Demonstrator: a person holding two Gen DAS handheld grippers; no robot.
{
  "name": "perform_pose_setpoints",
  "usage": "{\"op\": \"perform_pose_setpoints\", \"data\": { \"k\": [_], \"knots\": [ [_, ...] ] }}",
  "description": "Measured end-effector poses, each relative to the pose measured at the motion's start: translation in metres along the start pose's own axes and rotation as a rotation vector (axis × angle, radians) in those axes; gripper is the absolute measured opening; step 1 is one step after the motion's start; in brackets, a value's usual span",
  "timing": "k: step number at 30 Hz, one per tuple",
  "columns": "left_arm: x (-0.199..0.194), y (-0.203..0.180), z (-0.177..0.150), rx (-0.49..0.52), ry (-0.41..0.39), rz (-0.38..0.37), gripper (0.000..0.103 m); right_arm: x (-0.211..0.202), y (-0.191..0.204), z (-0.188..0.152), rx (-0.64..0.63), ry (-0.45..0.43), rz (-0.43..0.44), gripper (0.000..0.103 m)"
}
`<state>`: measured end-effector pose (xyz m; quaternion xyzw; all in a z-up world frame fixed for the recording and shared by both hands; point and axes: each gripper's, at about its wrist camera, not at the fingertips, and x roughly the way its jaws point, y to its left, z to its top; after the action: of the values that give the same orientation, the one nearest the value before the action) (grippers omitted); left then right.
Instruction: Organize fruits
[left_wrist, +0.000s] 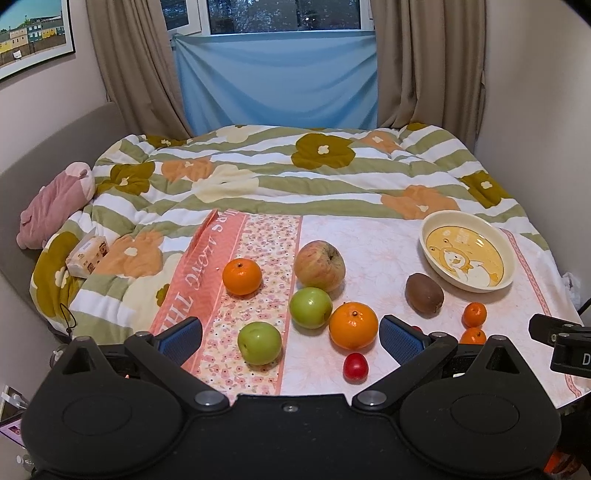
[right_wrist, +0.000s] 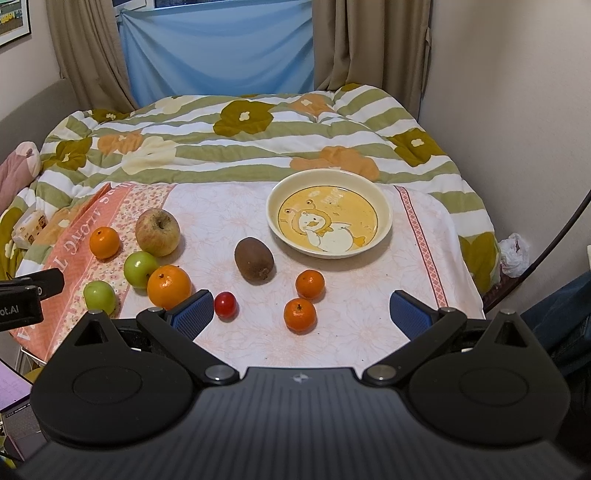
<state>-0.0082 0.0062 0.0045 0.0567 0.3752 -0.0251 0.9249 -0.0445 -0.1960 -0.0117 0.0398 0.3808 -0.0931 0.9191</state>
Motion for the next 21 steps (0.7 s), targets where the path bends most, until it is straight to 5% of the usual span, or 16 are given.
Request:
{"op": "perform_pose_setpoints", "data": {
  "k": [21],
  "knots": [
    [-0.0007, 0.0032, 0.0012, 0.002, -0.005, 0.004, 0.103, -0.0006, -0.001, 0.0, 0.002, -0.001, 0.001, 0.103]
  ]
}}
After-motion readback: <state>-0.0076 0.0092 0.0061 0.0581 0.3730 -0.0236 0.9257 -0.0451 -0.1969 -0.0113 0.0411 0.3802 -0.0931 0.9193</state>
